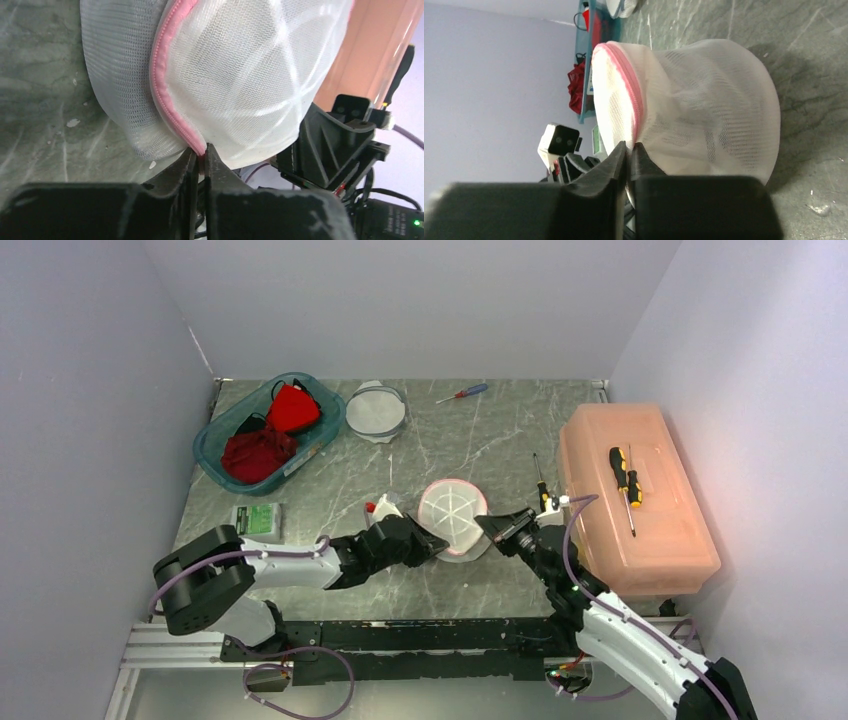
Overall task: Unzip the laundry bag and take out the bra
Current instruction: Adjust the laundry bag at the center of the board.
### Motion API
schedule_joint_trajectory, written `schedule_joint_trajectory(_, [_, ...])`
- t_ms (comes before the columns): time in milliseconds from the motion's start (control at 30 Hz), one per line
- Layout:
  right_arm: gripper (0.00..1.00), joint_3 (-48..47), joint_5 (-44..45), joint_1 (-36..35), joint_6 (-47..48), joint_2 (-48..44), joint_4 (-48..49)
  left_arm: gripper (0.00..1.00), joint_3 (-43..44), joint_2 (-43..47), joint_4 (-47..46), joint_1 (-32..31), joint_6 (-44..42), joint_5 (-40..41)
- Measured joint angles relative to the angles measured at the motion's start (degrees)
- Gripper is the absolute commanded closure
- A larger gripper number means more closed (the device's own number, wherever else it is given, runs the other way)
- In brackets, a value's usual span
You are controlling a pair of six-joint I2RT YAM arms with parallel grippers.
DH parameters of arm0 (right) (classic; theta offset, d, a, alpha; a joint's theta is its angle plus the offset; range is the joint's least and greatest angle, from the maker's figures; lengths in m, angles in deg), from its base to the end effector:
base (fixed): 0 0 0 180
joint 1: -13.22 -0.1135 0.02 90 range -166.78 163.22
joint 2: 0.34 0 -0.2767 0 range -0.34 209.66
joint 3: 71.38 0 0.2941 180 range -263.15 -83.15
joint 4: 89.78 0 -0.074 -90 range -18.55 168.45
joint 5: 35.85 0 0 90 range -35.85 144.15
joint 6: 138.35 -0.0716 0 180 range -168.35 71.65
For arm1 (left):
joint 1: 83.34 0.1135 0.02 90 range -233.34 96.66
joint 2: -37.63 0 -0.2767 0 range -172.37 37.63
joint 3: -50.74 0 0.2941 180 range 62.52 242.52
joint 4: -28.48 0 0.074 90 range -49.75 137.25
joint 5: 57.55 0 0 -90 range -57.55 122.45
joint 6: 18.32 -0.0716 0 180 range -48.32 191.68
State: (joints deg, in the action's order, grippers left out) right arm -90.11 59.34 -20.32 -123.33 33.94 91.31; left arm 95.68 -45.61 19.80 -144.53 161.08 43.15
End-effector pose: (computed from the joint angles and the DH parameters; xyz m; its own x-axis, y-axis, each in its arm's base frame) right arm 0.1831 0.1136 0.1542 -0.5149 0.8127 -0.2728 0.0773 0.3609 0.9294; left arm 0.1773 -0.2948 0.1347 -0.7857 -0.6104 -0.1009 -0.2300 0.4395 -0.8683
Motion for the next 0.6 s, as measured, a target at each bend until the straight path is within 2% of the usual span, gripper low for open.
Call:
schedule_joint_trajectory(67, [0.47,-0.1,-1.1,0.0,2.1,-1.5,-0.7,0.97,0.0,0.6,0.5,0.3,-0.9,0.0])
schedule_joint_trajectory(100, [0.39,-0.4,-1.6,0.0,3.8,-2.2,-1.8,0.97,0.0,1.0,0.7,0.5,-1.4,-0.1])
schedule_joint_trajectory(200, [0.25,-4.1,-2.9,0.0,10.9,-2.9,-8.1,0.97,0.0,4.0,2.6,2.8,-4.1,-1.7])
schedule_joint_trajectory(267, [0.22,-7.8,-3.3,0.0,15.6,-2.9,-12.2,0.97,0.0,6.4,3.3,5.6,-6.1,-4.0])
schedule_joint_trajectory(400, [0.21,-14.2,-3.7,0.0,25.8,-4.9,-19.1,0.97,0.3,10.0,4.8,15.0,-11.0,-13.9])
schedule_joint_trajectory(600, [0.27,-14.5,-4.3,0.0,33.4,-10.2,-21.8,0.97,6.9,8.2,11.3,26.2,-20.7,-33.3])
